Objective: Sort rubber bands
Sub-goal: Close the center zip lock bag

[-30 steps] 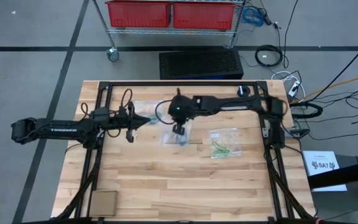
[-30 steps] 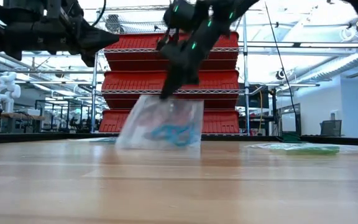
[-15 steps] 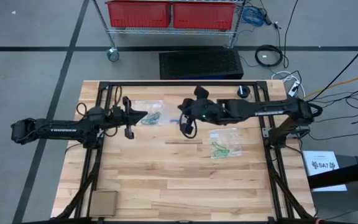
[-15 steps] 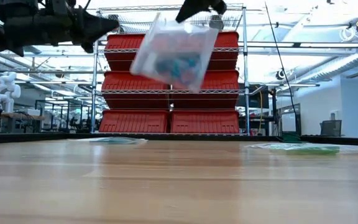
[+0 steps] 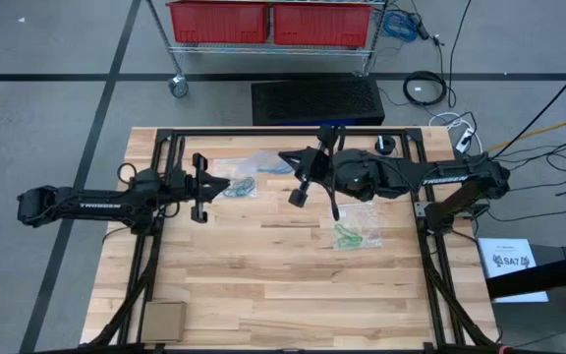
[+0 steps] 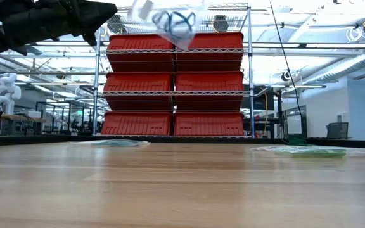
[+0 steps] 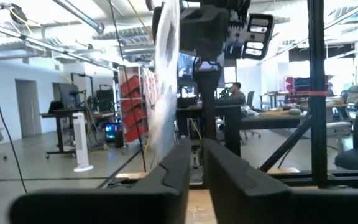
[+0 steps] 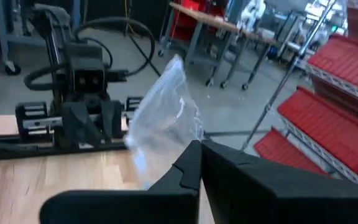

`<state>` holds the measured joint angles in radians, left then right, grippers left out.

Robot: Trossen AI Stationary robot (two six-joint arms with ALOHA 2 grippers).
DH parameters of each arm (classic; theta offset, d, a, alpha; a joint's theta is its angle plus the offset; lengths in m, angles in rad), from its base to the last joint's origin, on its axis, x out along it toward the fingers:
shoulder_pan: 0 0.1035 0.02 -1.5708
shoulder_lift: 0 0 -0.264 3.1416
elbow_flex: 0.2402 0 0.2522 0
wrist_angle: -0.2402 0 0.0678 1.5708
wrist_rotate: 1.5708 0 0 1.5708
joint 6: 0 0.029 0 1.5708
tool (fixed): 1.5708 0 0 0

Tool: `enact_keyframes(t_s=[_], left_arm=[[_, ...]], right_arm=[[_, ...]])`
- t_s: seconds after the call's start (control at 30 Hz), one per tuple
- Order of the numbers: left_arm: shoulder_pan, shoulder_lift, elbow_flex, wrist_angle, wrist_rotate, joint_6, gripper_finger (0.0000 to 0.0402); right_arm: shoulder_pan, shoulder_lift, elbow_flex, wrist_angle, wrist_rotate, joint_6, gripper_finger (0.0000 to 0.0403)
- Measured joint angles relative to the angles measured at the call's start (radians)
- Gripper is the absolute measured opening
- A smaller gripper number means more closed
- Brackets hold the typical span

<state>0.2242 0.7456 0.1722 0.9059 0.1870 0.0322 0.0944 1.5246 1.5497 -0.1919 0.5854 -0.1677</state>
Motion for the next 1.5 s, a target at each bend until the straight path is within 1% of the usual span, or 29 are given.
enact_keyframes(t_s=[0.1,0.2,0.27,0.37,0.47,0.6,0.7,1.03,1.17,1.3,1.4,1.5], left_arm=[[-0.007,0.0,0.0,-0.003,-0.014,-0.011,0.0103],[-0.007,0.0,0.0,0.01,-0.072,-0.027,0.0145],[-0.007,0.0,0.0,0.032,-0.081,-0.056,0.0169],[-0.014,0.009,0.002,0.083,-0.082,-0.096,0.0195],[-0.031,0.022,0.022,0.083,-0.086,-0.077,0.0209],[-0.054,0.078,0.06,0.083,-0.114,-0.027,0.0213],[-0.066,0.121,0.095,0.082,-0.117,-0.002,0.0213],[-0.092,0.235,0.238,0.083,-0.122,0.003,0.0213],[-0.101,0.272,0.263,0.081,-0.12,0.008,0.021],[-0.103,0.291,0.269,0.079,-0.117,0.008,0.0192],[-0.104,0.299,0.269,0.056,-0.08,0.007,0.0184],[-0.115,0.307,0.269,0.028,-0.074,0.009,0.0183]], right_arm=[[-0.001,-0.002,0.0,0.058,0.0,-0.032,0.0],[-0.001,-0.003,0.0,0.105,-0.003,-0.055,0.0],[-0.001,-0.002,0.0,0.133,-0.006,-0.068,0.0],[-0.001,-0.002,0.0,0.167,-0.006,-0.086,0.0],[-0.001,-0.002,0.0,0.189,-0.006,-0.088,0.0],[-0.001,-0.002,0.0,0.232,-0.006,-0.105,0.0],[-0.001,-0.002,0.0,0.245,-0.006,-0.109,0.0],[-0.001,0.004,0.0,0.249,-0.006,-0.108,0.0],[-0.001,0.004,0.0,0.249,-0.006,-0.109,0.0],[-0.001,0.005,0.0,0.262,-0.001,-0.114,0.0],[-0.001,0.005,0.0,0.306,0.024,-0.151,0.0],[-0.001,0.005,0.0,0.329,0.036,-0.168,0.0]])
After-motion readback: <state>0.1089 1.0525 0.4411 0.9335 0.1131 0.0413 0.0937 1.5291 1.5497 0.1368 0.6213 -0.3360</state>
